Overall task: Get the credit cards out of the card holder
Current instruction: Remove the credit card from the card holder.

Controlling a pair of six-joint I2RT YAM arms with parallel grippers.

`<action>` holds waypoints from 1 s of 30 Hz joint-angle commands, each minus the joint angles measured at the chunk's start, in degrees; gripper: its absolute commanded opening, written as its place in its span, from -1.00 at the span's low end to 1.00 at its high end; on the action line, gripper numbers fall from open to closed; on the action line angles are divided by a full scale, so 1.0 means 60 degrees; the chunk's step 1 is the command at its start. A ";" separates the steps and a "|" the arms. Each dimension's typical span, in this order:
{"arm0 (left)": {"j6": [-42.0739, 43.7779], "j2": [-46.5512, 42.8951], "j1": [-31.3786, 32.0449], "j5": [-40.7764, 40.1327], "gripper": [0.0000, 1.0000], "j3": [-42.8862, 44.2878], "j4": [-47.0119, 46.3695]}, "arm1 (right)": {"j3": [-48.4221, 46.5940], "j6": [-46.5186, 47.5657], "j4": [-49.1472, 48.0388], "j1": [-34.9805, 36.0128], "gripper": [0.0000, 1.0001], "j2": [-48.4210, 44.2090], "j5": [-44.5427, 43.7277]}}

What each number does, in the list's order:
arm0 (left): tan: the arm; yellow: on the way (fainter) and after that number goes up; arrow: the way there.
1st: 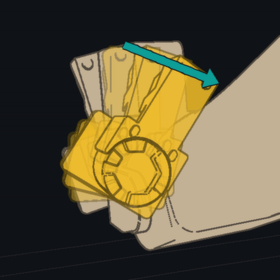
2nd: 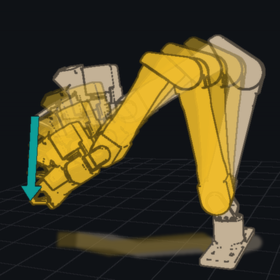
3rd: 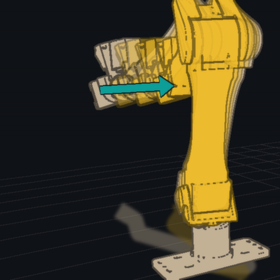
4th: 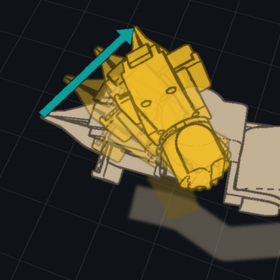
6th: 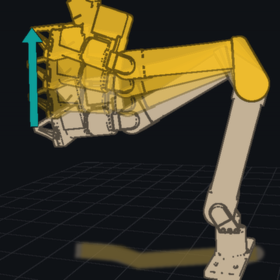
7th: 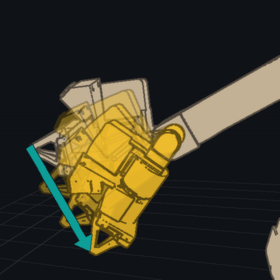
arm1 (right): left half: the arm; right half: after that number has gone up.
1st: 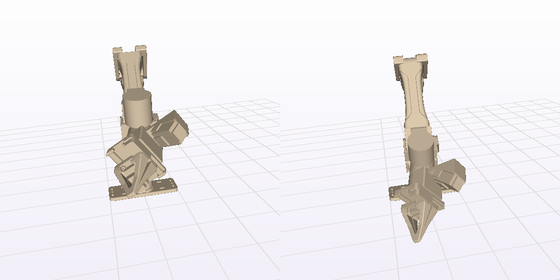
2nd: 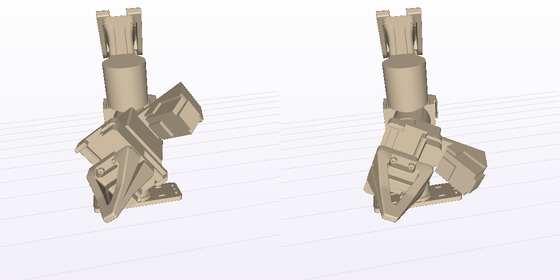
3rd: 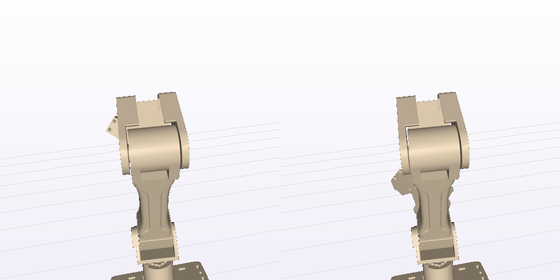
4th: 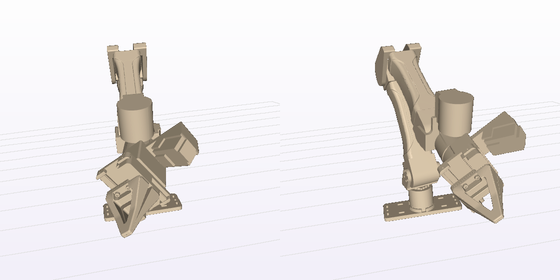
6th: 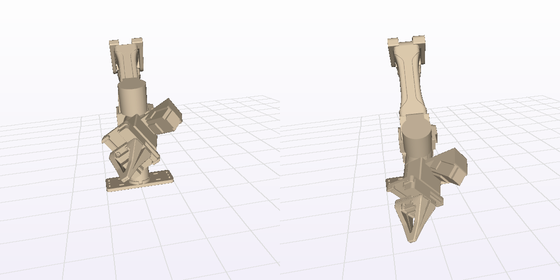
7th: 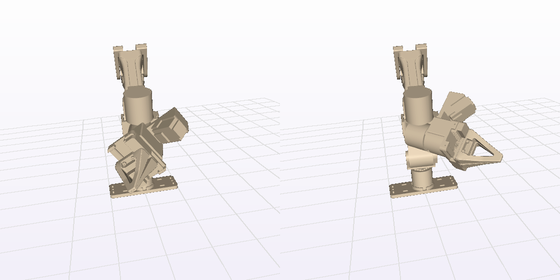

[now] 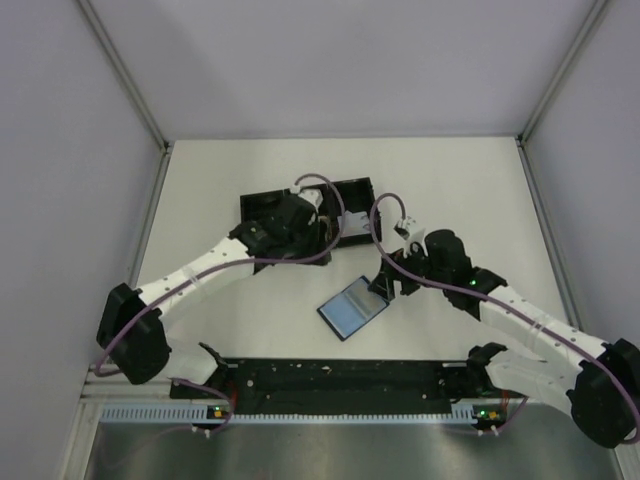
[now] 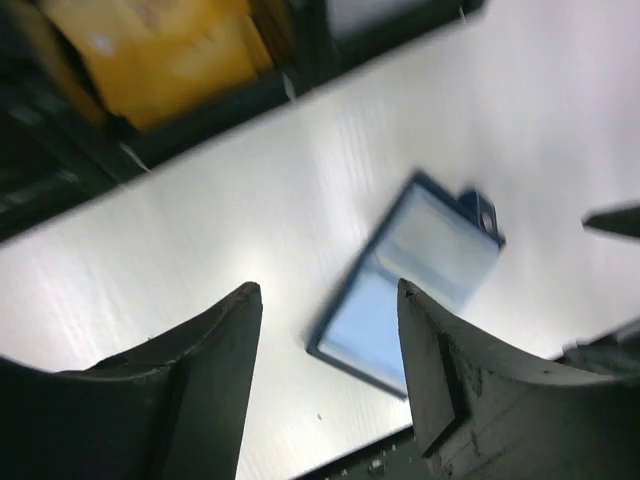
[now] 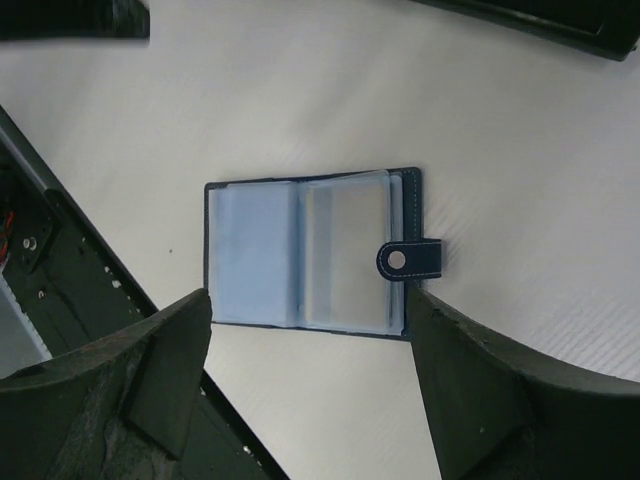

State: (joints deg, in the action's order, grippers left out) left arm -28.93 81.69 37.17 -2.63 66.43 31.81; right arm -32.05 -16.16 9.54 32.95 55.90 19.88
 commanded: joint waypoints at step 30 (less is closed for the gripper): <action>-0.1595 0.1282 0.2990 -0.0850 -0.70 -0.3250 -0.1742 | 0.0259 -0.1408 -0.0770 0.1100 -0.01 0.2534 -0.1174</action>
State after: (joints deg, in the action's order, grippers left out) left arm -39.07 87.94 54.96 -5.37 45.98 22.13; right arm -30.70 -23.64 7.81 38.52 70.39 13.34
